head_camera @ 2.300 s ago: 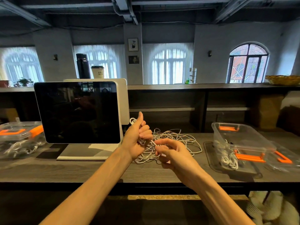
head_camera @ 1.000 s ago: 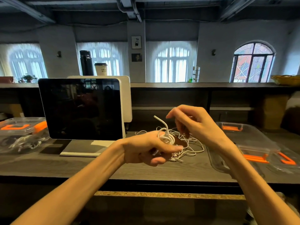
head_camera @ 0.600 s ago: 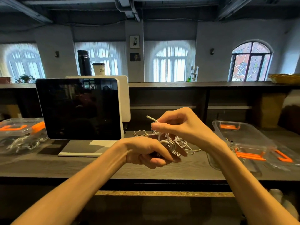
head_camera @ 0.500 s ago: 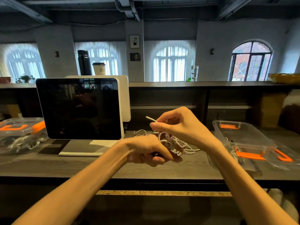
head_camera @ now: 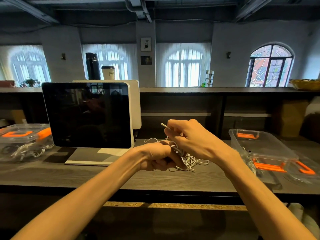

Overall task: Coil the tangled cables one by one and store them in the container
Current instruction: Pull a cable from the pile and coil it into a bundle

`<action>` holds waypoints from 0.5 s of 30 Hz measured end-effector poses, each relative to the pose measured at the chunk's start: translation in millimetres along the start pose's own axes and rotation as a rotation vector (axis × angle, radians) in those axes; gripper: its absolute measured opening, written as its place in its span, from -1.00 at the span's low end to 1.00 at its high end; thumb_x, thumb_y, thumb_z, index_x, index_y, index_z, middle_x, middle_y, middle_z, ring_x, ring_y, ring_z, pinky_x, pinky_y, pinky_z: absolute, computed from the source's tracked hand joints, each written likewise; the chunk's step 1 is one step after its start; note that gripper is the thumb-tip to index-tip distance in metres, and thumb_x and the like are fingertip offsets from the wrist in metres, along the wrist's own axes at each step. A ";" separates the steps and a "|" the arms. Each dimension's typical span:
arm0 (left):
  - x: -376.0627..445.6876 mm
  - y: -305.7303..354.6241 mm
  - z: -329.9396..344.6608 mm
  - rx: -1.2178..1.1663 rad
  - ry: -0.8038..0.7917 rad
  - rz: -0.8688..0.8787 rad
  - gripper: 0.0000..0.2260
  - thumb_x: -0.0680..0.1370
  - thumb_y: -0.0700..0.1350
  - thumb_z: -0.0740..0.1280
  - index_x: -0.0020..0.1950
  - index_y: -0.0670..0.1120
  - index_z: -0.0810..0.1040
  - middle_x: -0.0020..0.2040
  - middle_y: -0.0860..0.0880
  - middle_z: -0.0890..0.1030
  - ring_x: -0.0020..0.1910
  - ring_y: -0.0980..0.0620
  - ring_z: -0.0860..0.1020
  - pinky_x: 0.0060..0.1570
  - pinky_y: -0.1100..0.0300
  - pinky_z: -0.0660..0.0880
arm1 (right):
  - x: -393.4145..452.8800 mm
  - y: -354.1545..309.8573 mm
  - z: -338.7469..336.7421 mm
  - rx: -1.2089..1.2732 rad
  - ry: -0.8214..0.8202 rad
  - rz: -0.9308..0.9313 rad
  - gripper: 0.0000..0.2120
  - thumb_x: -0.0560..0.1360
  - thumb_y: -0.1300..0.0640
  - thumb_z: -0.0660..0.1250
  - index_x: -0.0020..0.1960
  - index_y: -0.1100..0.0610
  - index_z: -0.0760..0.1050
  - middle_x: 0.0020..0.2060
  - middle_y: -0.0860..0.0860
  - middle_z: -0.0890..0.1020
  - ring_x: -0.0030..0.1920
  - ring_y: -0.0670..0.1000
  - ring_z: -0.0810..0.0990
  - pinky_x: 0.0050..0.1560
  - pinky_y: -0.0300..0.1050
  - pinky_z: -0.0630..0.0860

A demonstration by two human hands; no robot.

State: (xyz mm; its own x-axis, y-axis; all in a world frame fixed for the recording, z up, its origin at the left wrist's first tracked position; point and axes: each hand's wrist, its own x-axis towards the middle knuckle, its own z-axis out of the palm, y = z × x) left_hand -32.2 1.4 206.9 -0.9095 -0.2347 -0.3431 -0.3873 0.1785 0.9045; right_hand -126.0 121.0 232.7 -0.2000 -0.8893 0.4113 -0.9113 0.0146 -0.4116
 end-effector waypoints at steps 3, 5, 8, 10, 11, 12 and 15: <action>-0.4 -2.0 1.8 0.028 -0.017 -0.048 -0.85 0.52 -0.38 0.37 -0.11 -0.15 0.53 -0.46 0.00 0.47 -0.60 0.18 0.21 -0.52 0.31 0.06 | 2.7 -1.3 2.3 0.006 -0.061 -0.009 -0.77 0.69 0.14 0.23 -0.11 -0.09 0.40 -0.18 -0.15 0.57 -0.10 -0.09 0.60 -0.16 -0.27 0.47; -0.5 -1.4 5.5 0.030 -0.022 -0.059 -0.80 0.54 -0.38 0.36 -0.23 -0.16 0.50 -0.50 0.02 0.45 -0.62 0.18 0.22 -0.55 0.34 0.08 | 2.0 -0.9 6.9 -0.028 -0.105 -0.022 -0.74 0.70 0.16 0.20 -0.10 -0.14 0.36 -0.20 -0.23 0.51 -0.15 -0.16 0.54 -0.17 -0.30 0.42; -1.2 -3.3 9.9 -0.016 -0.007 -0.021 -0.82 0.54 -0.40 0.35 -0.24 -0.22 0.53 -0.51 0.02 0.46 -0.61 0.18 0.24 -0.56 0.36 0.11 | 1.5 3.7 15.1 -0.120 -0.092 -0.055 -0.85 0.68 0.18 0.24 0.01 -0.06 0.40 -0.10 -0.10 0.62 -0.13 -0.08 0.59 -0.14 -0.19 0.51; -0.7 -7.2 13.6 -0.012 -0.005 0.071 -0.81 0.51 -0.42 0.38 -0.25 -0.22 0.53 -0.48 0.00 0.45 -0.56 0.17 0.26 -0.53 0.33 0.12 | 0.1 8.2 18.5 -0.069 -0.028 -0.056 -0.93 0.69 0.16 0.24 0.05 0.02 0.44 -0.12 -0.02 0.65 -0.14 -0.04 0.62 -0.19 -0.17 0.55; -0.6 -8.5 15.6 0.002 0.011 0.118 -0.81 0.49 -0.43 0.40 -0.26 -0.21 0.54 -0.47 0.00 0.47 -0.55 0.16 0.29 -0.51 0.32 0.15 | -0.2 10.0 19.5 -0.047 0.017 -0.067 -0.94 0.69 0.14 0.24 0.04 0.03 0.44 -0.18 -0.04 0.64 -0.18 -0.05 0.62 -0.23 -0.20 0.53; -1.1 -9.6 17.6 0.017 0.038 0.162 -0.80 0.48 -0.43 0.41 -0.26 -0.19 0.54 -0.46 0.00 0.49 -0.54 0.16 0.34 -0.51 0.33 0.19 | -0.7 11.1 19.9 -0.037 0.064 -0.084 -0.94 0.69 0.12 0.24 0.03 0.02 0.43 -0.21 -0.06 0.62 -0.21 -0.06 0.61 -0.27 -0.23 0.51; -4.1 -7.5 19.8 0.128 0.159 0.285 -0.77 0.47 -0.42 0.43 -0.22 -0.12 0.55 -0.42 0.04 0.57 -0.48 0.19 0.49 -0.47 0.34 0.39 | 0.4 15.6 23.4 -0.040 0.201 -0.106 -0.95 0.65 0.17 0.31 0.10 0.05 0.47 -0.17 0.01 0.66 -0.18 -0.03 0.64 -0.24 -0.21 0.56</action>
State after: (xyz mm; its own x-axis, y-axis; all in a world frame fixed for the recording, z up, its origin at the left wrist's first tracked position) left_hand -28.6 20.0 196.5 -0.9528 -0.3022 -0.0290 -0.1465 0.3738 0.9159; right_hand -131.9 110.2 207.5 -0.1668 -0.7780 0.6057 -0.9436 -0.0523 -0.3270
